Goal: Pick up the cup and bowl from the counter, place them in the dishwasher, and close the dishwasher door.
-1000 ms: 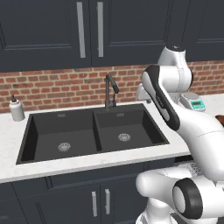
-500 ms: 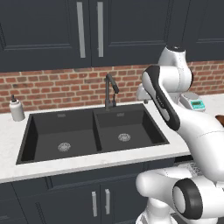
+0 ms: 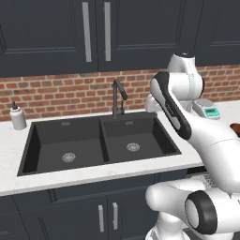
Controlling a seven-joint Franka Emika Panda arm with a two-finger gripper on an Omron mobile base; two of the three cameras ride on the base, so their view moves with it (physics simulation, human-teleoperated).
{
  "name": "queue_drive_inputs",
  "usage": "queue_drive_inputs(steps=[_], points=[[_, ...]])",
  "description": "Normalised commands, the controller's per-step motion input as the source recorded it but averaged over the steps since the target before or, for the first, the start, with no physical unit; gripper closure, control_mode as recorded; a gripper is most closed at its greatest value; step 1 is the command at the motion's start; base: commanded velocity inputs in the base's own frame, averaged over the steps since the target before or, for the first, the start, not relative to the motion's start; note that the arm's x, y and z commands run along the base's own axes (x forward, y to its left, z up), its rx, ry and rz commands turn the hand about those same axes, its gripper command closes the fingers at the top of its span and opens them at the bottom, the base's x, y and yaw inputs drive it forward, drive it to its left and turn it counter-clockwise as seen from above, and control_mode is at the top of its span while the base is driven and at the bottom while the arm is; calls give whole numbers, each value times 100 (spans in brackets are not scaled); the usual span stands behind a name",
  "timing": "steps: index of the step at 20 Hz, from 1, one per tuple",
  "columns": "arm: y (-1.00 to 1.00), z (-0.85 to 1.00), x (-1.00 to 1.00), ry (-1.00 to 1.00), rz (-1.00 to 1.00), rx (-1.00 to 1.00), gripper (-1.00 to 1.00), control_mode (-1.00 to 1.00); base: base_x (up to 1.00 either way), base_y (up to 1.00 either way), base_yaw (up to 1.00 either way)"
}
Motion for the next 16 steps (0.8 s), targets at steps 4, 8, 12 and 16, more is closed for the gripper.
queue_drive_inputs(steps=[4,8,12,16], points=[[-35,-24,-1,6,4,3,-100,-100,0,0,0],[-67,-11,-10,1,0,11,-100,-100,0,0,0],[-100,0,-18,0,0,15,-100,-100,0,0,0],[-100,0,-12,0,0,20,-100,-100,0,0,0]])
